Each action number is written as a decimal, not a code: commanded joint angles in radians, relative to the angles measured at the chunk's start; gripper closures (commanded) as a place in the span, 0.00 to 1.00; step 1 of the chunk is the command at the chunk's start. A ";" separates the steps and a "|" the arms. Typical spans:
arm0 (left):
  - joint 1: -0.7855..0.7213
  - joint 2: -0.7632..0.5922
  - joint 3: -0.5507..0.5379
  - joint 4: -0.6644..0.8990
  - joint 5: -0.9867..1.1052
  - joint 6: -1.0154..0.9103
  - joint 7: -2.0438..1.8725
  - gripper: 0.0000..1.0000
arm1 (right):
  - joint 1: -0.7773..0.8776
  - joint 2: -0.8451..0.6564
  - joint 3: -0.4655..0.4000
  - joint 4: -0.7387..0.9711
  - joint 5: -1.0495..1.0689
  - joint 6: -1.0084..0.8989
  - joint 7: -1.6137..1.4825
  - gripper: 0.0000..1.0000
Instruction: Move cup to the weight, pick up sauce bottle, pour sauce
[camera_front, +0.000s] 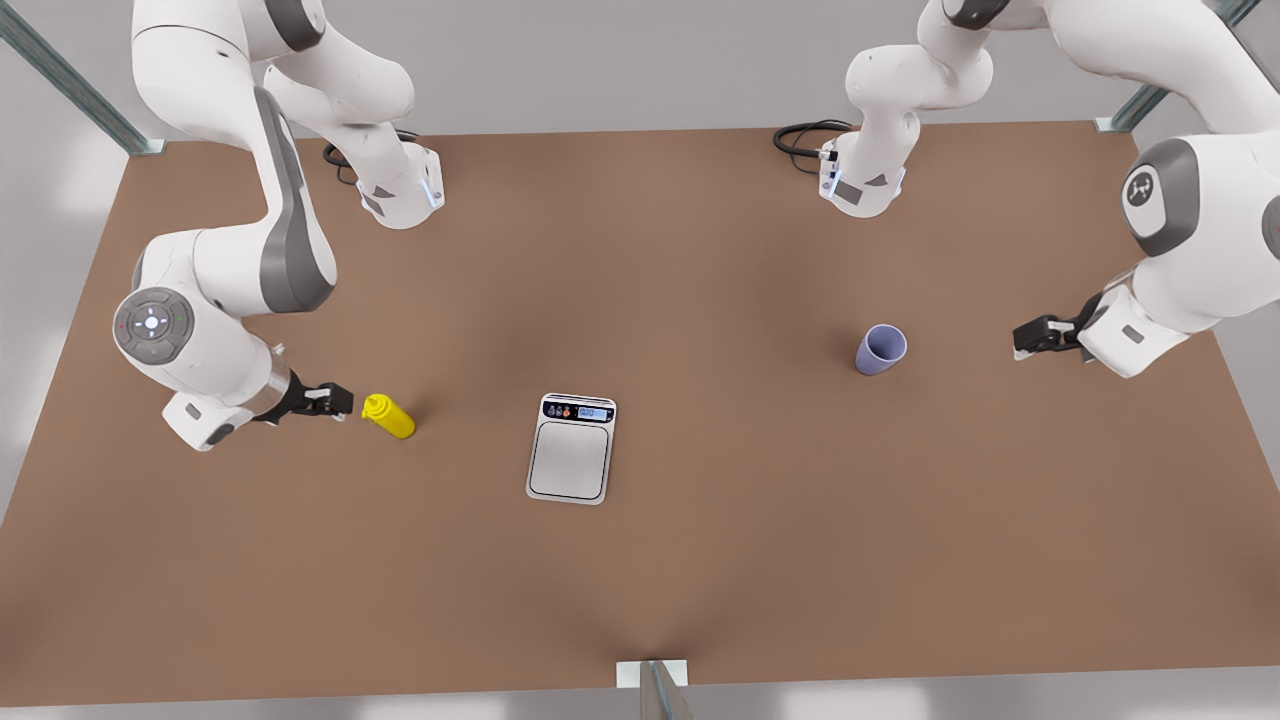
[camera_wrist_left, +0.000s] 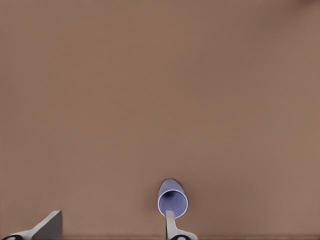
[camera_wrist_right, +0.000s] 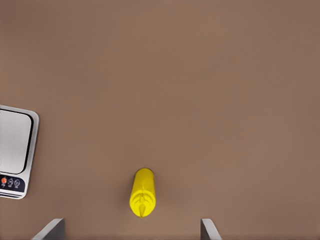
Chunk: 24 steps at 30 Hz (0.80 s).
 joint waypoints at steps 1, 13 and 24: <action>0.000 0.000 0.000 -0.004 0.002 0.000 0.000 0.00 | 0.002 0.000 0.000 0.001 -0.001 0.000 0.011 0.00; -0.026 -0.131 -0.002 -0.819 -0.018 0.669 -0.008 0.00 | -0.181 0.038 -0.001 0.113 0.379 -0.216 -1.182 0.00; -0.026 -0.068 -0.003 -0.886 -0.040 0.657 -0.006 0.00 | -0.612 0.271 0.000 -0.185 0.894 -0.319 -2.299 0.00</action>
